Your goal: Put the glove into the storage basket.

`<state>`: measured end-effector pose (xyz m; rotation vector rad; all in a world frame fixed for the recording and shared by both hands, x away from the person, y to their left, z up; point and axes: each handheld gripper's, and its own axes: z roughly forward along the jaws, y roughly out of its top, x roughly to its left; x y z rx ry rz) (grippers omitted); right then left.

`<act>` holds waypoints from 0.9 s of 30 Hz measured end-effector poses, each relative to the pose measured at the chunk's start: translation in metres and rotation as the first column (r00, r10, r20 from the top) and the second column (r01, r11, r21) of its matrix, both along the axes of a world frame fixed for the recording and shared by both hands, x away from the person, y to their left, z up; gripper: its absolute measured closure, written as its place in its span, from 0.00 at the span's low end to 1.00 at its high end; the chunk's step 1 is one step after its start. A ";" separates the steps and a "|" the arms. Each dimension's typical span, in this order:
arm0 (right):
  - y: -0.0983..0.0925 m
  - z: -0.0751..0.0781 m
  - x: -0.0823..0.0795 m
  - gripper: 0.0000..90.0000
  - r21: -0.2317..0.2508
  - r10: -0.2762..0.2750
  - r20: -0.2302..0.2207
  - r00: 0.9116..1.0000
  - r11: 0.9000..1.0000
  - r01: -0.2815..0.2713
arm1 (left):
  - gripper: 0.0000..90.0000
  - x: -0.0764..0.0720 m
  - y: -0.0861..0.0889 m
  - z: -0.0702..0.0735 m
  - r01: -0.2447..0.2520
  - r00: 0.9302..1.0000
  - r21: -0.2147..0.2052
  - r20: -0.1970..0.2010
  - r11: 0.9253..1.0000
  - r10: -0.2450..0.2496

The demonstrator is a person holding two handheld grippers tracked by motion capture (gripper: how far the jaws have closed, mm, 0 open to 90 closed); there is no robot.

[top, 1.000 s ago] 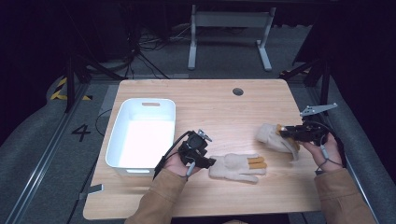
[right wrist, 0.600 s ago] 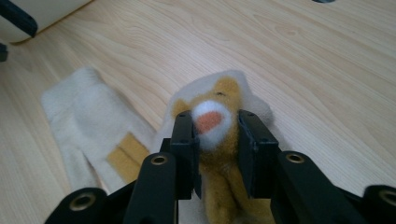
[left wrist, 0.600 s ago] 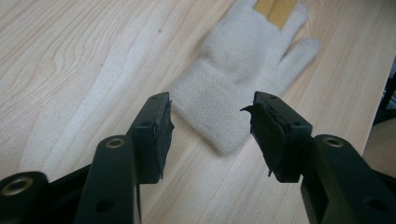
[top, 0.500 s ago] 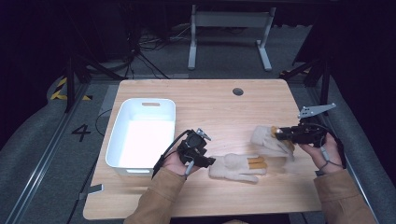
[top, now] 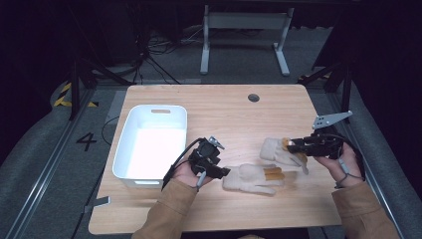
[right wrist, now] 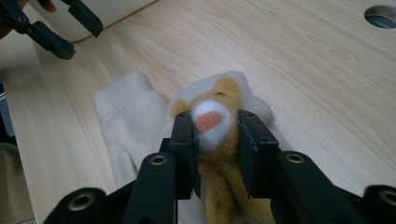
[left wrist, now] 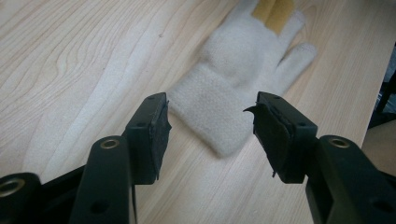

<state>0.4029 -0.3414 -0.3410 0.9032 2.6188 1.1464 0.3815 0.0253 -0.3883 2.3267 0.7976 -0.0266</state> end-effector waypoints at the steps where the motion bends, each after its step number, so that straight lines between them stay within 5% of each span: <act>1: 0.000 0.000 0.000 0.78 0.000 0.000 0.000 1.000 1.000 0.000 | 0.51 0.000 0.000 0.000 0.000 1.000 0.000 0.000 1.000 0.000; 27: 0.043 -0.003 -0.009 0.78 0.028 0.164 -0.049 0.985 0.986 -0.163 | 0.51 -0.001 0.003 0.003 0.001 1.000 0.026 -0.017 1.000 -0.001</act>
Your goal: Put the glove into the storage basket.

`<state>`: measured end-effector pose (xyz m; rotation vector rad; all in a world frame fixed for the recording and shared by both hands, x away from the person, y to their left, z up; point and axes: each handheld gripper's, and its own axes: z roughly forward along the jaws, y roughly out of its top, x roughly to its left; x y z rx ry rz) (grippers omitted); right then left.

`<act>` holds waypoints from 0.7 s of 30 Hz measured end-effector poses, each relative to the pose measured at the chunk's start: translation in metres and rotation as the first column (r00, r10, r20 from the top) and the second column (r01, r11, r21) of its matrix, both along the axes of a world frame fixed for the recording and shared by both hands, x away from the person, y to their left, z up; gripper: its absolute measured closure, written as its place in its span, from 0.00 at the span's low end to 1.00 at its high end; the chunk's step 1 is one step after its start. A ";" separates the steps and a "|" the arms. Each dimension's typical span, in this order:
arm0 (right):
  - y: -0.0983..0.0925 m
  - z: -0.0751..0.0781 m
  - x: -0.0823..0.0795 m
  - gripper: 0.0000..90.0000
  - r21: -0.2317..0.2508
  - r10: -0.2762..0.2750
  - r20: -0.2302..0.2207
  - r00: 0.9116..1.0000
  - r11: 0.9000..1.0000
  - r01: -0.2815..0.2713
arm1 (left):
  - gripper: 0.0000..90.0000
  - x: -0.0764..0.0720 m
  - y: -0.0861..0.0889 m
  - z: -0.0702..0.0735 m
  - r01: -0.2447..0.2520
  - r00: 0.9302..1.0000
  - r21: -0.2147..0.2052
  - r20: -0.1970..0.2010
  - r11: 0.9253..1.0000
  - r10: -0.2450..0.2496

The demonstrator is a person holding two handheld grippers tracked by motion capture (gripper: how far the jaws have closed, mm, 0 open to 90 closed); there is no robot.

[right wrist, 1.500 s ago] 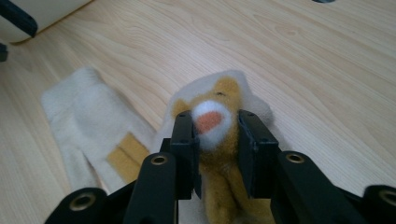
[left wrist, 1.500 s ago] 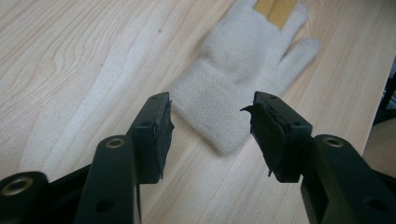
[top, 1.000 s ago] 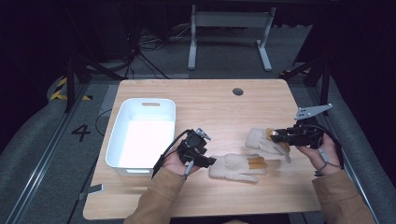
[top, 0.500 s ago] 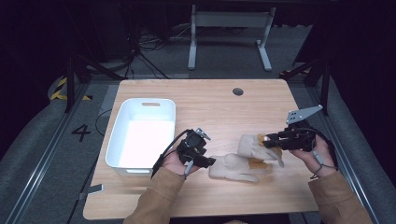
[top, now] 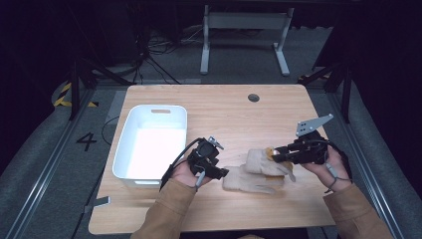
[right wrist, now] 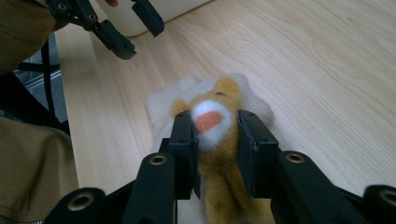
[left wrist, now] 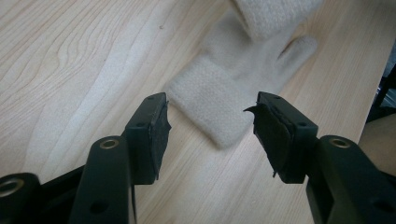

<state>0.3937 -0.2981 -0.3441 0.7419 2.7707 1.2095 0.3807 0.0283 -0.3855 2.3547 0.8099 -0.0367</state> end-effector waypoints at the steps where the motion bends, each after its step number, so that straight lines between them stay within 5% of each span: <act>1: 0.003 -0.001 0.000 0.78 0.004 0.010 -0.004 1.000 1.000 -0.010 | 0.51 0.000 0.001 0.000 -0.005 1.000 -0.001 0.000 1.000 0.005; 21: 0.039 -0.015 -0.002 0.78 0.013 0.102 -0.026 0.994 0.995 -0.102 | 0.50 -0.002 0.008 0.000 -0.024 1.000 -0.004 0.001 1.000 0.024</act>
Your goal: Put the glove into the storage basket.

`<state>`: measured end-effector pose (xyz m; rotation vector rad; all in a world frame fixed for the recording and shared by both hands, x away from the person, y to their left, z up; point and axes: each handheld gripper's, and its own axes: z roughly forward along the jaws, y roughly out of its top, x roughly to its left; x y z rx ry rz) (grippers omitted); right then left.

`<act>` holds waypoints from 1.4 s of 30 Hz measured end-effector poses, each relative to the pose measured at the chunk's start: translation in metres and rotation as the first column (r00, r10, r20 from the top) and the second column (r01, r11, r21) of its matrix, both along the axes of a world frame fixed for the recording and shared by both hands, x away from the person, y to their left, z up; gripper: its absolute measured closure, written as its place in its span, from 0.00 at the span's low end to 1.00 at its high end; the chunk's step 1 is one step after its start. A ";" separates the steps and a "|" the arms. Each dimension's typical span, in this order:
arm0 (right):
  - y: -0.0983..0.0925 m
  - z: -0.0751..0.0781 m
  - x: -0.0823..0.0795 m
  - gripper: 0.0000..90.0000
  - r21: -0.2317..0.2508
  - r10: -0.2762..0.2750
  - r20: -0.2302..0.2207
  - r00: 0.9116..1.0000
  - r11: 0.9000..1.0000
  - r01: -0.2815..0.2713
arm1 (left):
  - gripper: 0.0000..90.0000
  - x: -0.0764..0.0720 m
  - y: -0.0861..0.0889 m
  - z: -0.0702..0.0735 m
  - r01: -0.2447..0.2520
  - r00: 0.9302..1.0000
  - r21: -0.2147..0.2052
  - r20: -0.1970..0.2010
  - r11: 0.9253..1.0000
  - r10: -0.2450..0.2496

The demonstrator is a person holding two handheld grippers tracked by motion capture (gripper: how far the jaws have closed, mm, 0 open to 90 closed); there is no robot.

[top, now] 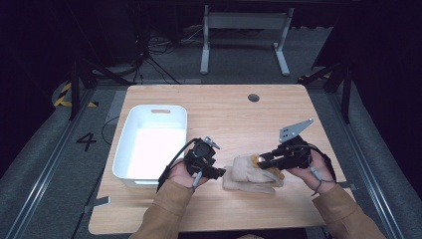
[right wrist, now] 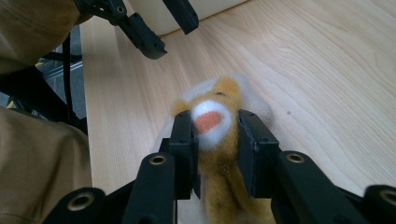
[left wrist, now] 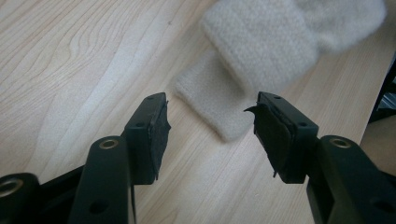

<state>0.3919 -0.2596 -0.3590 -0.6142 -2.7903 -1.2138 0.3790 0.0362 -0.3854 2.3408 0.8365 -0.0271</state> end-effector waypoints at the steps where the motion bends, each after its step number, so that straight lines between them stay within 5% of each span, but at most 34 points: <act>1: 0.004 -0.004 0.000 0.78 0.003 0.006 -0.001 1.000 1.000 -0.006 | 0.50 0.000 0.000 0.000 0.001 1.000 0.000 -0.001 1.000 -0.001; 15: 0.018 -0.025 0.005 0.77 -0.001 0.050 -0.039 0.998 0.999 -0.050 | 0.50 0.000 -0.001 -0.001 0.005 1.000 0.002 -0.007 1.000 -0.005; 30: 0.020 -0.043 0.008 0.75 -0.154 0.005 -0.060 0.998 0.988 -0.014 | 0.49 0.000 -0.004 -0.002 0.021 1.000 0.006 -0.011 1.000 -0.021; 37: 0.022 -0.048 0.007 0.73 -0.184 -0.003 -0.054 0.999 0.983 -0.007 | 0.45 0.001 -0.007 -0.003 0.031 1.000 0.011 -0.005 0.999 -0.031; 42: 0.022 -0.048 0.006 0.61 -0.178 -0.007 -0.047 0.999 0.984 -0.002 | 0.38 0.000 -0.011 -0.004 0.040 0.999 0.020 0.000 0.999 -0.040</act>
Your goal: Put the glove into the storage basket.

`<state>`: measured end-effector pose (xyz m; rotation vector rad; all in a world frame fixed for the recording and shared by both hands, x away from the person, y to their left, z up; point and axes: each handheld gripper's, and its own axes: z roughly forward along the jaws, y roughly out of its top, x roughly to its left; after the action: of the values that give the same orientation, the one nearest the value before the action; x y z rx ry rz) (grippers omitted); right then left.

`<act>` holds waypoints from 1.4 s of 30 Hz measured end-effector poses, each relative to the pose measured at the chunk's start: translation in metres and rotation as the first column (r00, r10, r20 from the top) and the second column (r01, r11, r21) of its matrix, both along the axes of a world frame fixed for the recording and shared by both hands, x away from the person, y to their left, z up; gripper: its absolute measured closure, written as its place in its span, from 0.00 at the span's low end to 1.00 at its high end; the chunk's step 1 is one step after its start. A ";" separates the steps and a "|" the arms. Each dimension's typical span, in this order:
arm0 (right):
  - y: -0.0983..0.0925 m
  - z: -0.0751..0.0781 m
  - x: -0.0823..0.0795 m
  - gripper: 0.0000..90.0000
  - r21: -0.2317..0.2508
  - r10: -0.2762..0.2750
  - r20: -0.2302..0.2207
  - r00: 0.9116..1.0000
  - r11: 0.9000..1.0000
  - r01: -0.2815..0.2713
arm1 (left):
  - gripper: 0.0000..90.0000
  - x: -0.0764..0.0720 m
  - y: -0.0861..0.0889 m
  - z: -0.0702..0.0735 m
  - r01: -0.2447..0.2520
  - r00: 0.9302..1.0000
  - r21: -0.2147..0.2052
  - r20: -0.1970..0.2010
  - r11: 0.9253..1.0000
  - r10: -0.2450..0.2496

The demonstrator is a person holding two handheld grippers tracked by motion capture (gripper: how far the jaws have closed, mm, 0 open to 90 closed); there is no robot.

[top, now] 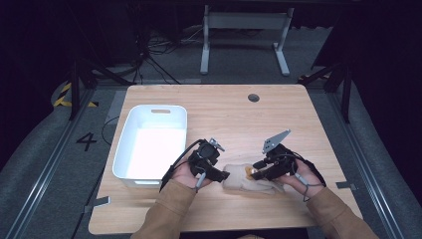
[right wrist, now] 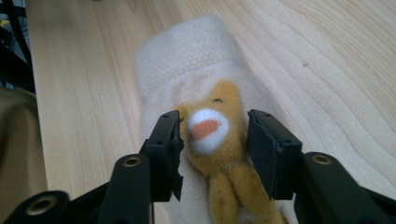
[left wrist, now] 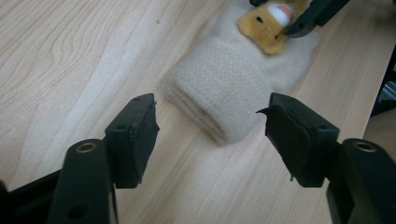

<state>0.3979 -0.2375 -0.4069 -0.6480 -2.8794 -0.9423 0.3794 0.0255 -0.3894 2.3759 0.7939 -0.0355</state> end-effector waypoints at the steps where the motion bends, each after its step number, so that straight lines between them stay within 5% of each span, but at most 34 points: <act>1: 0.000 0.000 0.000 0.61 0.000 0.000 0.000 1.000 1.000 0.000 | 0.38 0.000 0.000 0.000 0.000 1.000 0.000 0.003 1.000 0.000; 11: -0.016 0.015 -0.003 0.47 0.073 -0.048 0.037 0.998 0.996 0.045 | 0.19 0.001 -0.008 0.003 0.013 0.999 -0.002 0.035 1.000 -0.012; 20: -0.045 0.033 -0.005 0.36 0.163 -0.176 0.084 0.981 0.973 0.161 | 0.14 0.002 -0.014 0.006 0.013 0.999 -0.007 0.040 1.000 -0.013; 33: -0.094 0.039 0.008 0.18 0.187 -0.368 0.058 0.928 0.917 0.352 | 0.08 0.002 -0.021 0.006 0.025 0.999 -0.004 0.044 1.000 -0.025; 35: -0.104 0.037 0.011 0.17 0.169 -0.404 0.062 0.913 0.905 0.390 | 0.06 0.002 -0.023 0.006 0.025 0.998 0.005 0.049 1.000 -0.025; 39: -0.113 0.035 0.014 0.17 0.133 -0.436 0.046 0.899 0.894 0.427 | 0.05 0.002 -0.025 0.005 0.028 0.999 0.014 0.045 1.000 -0.028; 42: -0.123 0.030 0.018 0.17 0.079 -0.478 0.043 0.877 0.877 0.474 | 0.03 0.003 -0.027 0.005 0.035 0.998 0.014 0.045 0.999 -0.035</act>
<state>0.4157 -0.3606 -0.3772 -1.3899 -2.7693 -1.1127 0.3823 -0.0020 -0.3847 2.3945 0.7334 0.0085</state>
